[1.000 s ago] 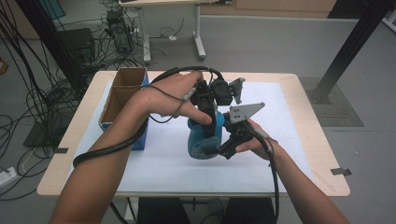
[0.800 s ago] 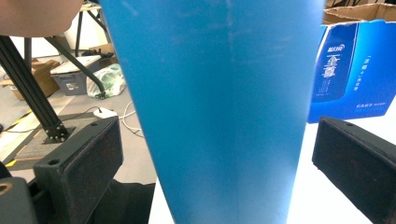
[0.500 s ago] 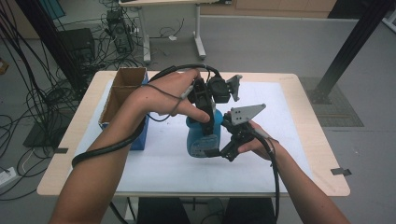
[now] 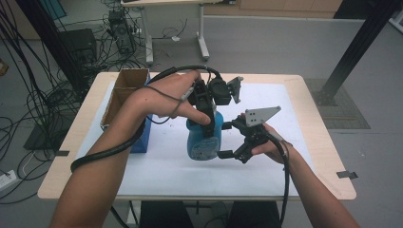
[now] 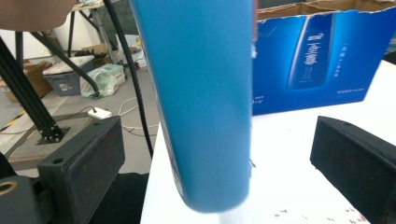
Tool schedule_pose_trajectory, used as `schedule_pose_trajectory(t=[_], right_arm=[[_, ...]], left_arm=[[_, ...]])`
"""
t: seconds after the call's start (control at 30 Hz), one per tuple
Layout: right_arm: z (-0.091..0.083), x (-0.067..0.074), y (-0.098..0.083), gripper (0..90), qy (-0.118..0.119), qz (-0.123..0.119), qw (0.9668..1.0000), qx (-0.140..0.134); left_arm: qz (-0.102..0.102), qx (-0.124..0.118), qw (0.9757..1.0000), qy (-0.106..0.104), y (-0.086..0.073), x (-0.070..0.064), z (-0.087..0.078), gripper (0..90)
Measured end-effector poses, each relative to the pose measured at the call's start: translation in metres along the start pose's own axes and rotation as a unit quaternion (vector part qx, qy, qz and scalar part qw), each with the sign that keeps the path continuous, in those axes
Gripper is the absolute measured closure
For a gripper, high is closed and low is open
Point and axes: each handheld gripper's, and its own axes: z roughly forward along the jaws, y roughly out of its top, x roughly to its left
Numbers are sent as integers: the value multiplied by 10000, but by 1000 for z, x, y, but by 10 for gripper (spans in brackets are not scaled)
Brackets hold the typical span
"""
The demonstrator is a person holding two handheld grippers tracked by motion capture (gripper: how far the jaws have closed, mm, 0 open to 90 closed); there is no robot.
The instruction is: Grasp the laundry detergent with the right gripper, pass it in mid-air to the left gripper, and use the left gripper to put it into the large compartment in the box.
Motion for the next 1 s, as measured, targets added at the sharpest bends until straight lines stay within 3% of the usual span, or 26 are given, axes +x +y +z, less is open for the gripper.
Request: schedule_pose_trajectory(t=[0.47, 0.7, 1.0], right_arm=[[-35, -5, -15, 32, -372, 127, 9992, -17], [-61, -8, -27, 31, -662, 249, 9975, -87], [-79, -10, -34, 30, -860, 366, 9955, -134]], left_arm=[[-66, -2, 10000, -14, -5, 1, -2, 365], [-96, -7, 10000, 1, -9, 2, -6, 366], [-190, -54, 9998, 96, -15, 5, -10, 366]])
